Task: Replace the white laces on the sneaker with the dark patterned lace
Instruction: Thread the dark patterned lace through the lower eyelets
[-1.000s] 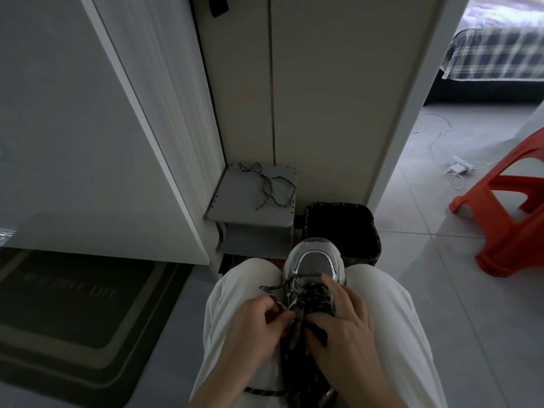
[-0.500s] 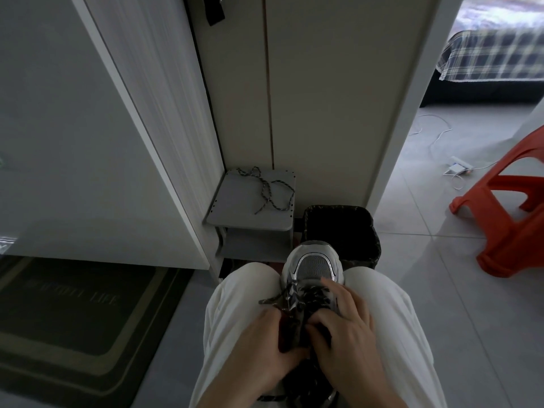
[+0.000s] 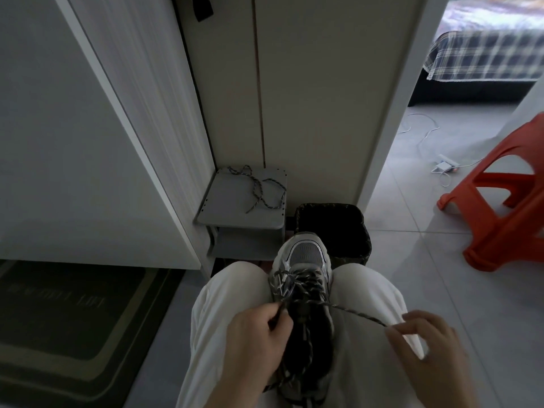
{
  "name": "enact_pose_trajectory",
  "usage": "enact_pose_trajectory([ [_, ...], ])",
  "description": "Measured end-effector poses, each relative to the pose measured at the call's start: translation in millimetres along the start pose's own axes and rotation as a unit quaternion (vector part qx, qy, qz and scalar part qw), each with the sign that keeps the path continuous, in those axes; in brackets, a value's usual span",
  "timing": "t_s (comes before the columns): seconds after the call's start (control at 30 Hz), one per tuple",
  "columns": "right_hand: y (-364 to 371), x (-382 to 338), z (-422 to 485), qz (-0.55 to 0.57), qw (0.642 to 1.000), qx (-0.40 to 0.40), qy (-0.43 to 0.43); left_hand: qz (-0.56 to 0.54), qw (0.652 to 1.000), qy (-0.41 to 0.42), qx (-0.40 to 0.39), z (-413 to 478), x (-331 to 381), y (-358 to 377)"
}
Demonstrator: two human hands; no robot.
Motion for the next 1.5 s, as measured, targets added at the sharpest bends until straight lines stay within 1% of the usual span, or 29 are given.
enact_pose_trajectory([
  [0.07,0.2,-15.0,4.4,0.02,1.0,0.018,-0.012,0.004,1.0,0.012,0.005,0.8,1.8,0.9],
  [0.1,-0.7,-29.1,7.6,0.037,0.998,0.033,-0.036,0.001,1.0,0.015,0.004,0.8,2.5,1.2],
  [0.13,1.0,-45.0,10.5,0.041,0.995,0.044,-0.08,0.001,1.0,0.016,0.003,1.2,3.3,1.7],
  [0.2,12.7,-76.7,12.9,-0.025,0.982,0.033,-0.185,0.003,1.0,0.015,-0.001,2.3,4.7,3.1],
  [0.27,29.6,-100.0,11.6,-0.092,0.961,0.006,-0.262,0.005,1.0,0.018,-0.005,2.8,7.1,3.4],
  [0.33,42.3,-109.7,11.0,-0.109,0.954,-0.025,-0.279,0.001,1.0,0.031,0.001,2.2,8.5,2.0],
  [0.43,44.1,-103.6,9.7,-0.08,0.967,-0.03,-0.241,-0.021,0.999,0.027,0.017,1.8,6.1,-0.5],
  [0.5,36.8,-91.3,6.8,-0.061,0.975,-0.012,-0.213,-0.024,0.999,0.018,0.027,3.2,1.3,-0.6],
  [0.6,17.9,-58.3,3.8,-0.038,0.989,0.015,-0.144,-0.017,0.999,0.008,0.027,4.0,0.8,0.1],
  [0.7,11.3,-27.1,-2.9,-0.07,0.995,-0.013,-0.075,-0.009,1.0,0.02,0.016,1.9,4.3,5.1],
  [0.77,14.1,-19.6,-7.3,-0.081,0.994,-0.031,-0.063,-0.003,1.0,0.028,0.011,0.0,6.2,7.3],
  [0.83,15.8,-23.1,-9.3,-0.063,0.995,-0.042,-0.064,0.002,1.0,0.026,0.005,-0.4,6.3,6.6],
  [0.97,14.5,-29.9,-5.9,-0.035,0.995,-0.056,-0.078,-0.004,0.999,0.018,-0.037,1.6,6.1,0.4],
  [1.0,11.9,-30.6,-4.2,-0.026,0.994,-0.06,-0.083,-0.007,0.999,0.018,-0.036,-0.3,6.9,-1.6],
  [1.07,5.2,-30.2,-0.7,0.042,0.994,-0.075,-0.069,0.009,0.998,0.055,0.014,-7.7,7.9,-6.9],
  [1.1,1.6,-29.5,0.9,0.095,0.991,-0.079,-0.053,0.02,0.996,0.082,0.038,-13.5,8.5,-8.3],
  [1.13,-2.2,-29.7,2.4,0.141,0.986,-0.081,-0.034,0.035,0.995,0.086,0.03,-19.9,9.6,-6.1],
  [1.17,-6.1,-31.5,3.3,0.174,0.981,-0.085,-0.016,0.059,0.996,0.068,-0.011,-26.0,10.8,-1.6],
  [1.23,-10.5,-36.3,4.4,0.206,0.973,-0.106,-0.001,0.134,0.984,0.047,-0.104,-37.4,10.9,9.3],
  [1.27,-11.1,-39.3,4.6,0.217,0.968,-0.123,-0.002,0.162,0.977,0.041,-0.135,-40.1,8.8,13.6],
  [1.3,-10.7,-40.9,4.1,0.236,0.962,-0.14,-0.001,0.176,0.972,0.037,-0.148,-40.1,8.9,14.8],
  [1.33,-9.5,-41.0,4.1,0.27,0.95,-0.155,0.014,0.167,0.975,0.036,-0.142,-38.9,10.7,12.3],
  [1.37,-8.3,-39.8,4.4,0.323,0.93,-0.169,0.049,0.124,0.985,0.03,-0.117,-35.5,13.6,5.6],
  [1.43,-5.8,-36.0,4.5,0.417,0.877,-0.201,0.13,0.034,0.998,0.01,-0.055,-24.1,12.3,-17.9],
  [1.47,-4.9,-35.2,4.3,0.439,0.859,-0.22,0.146,0.015,1.0,0.01,-0.025,-18.2,10.2,-32.4],
  [1.5,-4.6,-35.8,4.3,0.441,0.853,-0.239,0.141,0.041,0.999,0.02,-0.009,-12.1,8.1,-46.0],
])
Point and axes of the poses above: each hand's wrist, its own z-axis towards the middle knuckle, its own y-axis out of the palm, x = y × z, the point moved 3 cm from there along z, towards the middle knuckle, and after that the axes turned 7 degrees about -z, right-handed, at the moved point
